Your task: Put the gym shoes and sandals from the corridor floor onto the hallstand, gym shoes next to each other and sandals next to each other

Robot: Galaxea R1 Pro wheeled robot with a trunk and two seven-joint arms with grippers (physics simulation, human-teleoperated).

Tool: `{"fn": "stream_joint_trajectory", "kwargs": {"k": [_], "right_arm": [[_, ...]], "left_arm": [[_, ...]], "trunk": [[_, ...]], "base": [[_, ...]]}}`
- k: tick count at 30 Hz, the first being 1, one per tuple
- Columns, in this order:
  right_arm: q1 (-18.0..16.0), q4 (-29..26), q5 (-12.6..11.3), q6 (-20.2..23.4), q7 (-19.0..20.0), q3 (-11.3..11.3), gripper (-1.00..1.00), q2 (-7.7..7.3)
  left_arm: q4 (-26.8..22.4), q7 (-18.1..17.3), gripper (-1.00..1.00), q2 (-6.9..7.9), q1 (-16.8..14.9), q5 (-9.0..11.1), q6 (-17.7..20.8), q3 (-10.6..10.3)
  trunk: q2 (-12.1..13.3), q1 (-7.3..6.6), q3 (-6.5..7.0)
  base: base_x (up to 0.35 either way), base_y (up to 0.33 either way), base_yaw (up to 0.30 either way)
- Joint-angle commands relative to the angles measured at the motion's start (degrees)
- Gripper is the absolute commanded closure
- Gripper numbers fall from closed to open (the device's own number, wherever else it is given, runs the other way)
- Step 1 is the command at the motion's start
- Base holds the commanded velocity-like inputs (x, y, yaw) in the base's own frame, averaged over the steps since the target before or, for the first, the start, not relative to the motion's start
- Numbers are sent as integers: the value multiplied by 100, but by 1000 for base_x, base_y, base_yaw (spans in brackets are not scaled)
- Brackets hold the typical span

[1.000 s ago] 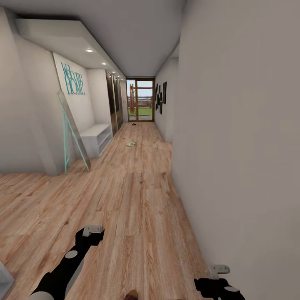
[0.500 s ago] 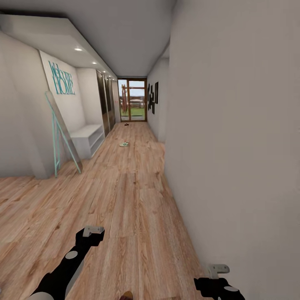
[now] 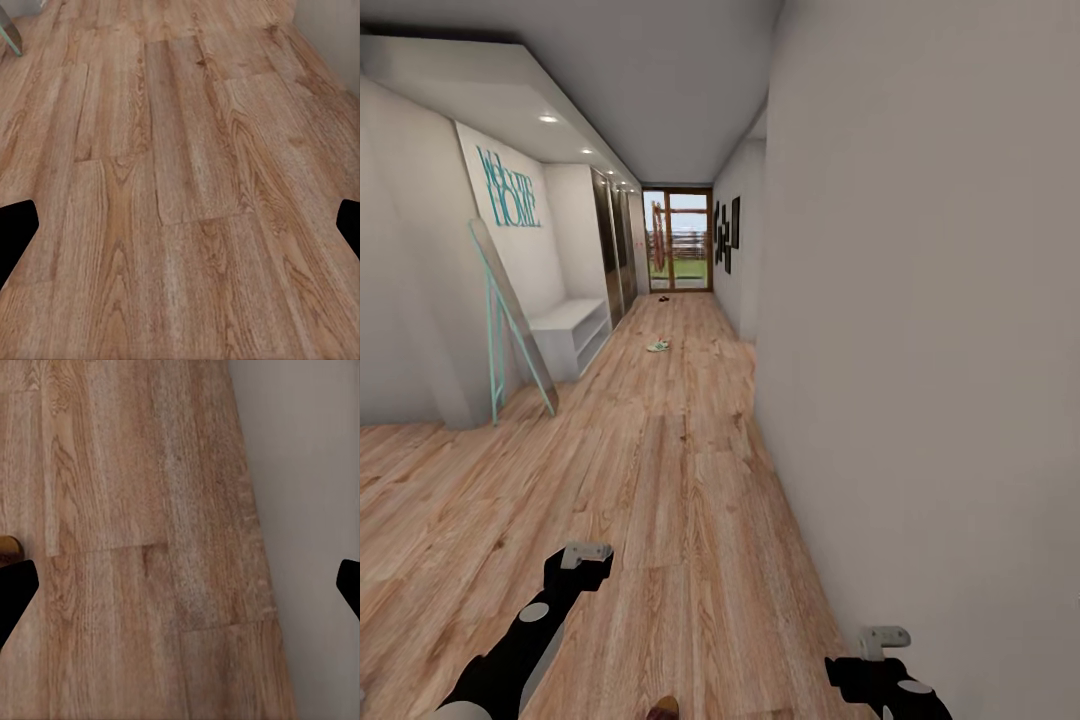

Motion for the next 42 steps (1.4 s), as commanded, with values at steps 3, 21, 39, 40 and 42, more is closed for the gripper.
{"fn": "stream_joint_trajectory", "kwargs": {"k": [3, 21, 39, 40, 42], "right_arm": [[-2, -15, 1, 30, -2, 0, -100, 2], [-3, -19, -1, 30, -2, 9, -100, 6], [-1, -19, 0, 30, -2, 13, -100, 6], [0, -19, 0, 30, -2, 15, -100, 6], [1, -19, 0, 30, -2, 24, -100, 6]], "left_arm": [[3, -1, -100, 1, -5, -26, -18, -4], [3, -1, -100, 1, -1, -26, -18, 3], [14, -1, -100, -3, -1, -26, -19, 3], [17, -1, -100, -3, -1, -26, -22, 3], [19, -1, -100, -1, -1, -26, -23, 3]], "trunk": [[-3, 0, -6], [-3, 0, -6], [-3, 0, -6], [-3, 0, -6], [-3, 0, -6]], "base": [[-4, 0, 0], [-131, 0, -8], [-3, 0, -169], [0, 0, -14], [0, 0, -5]]}}
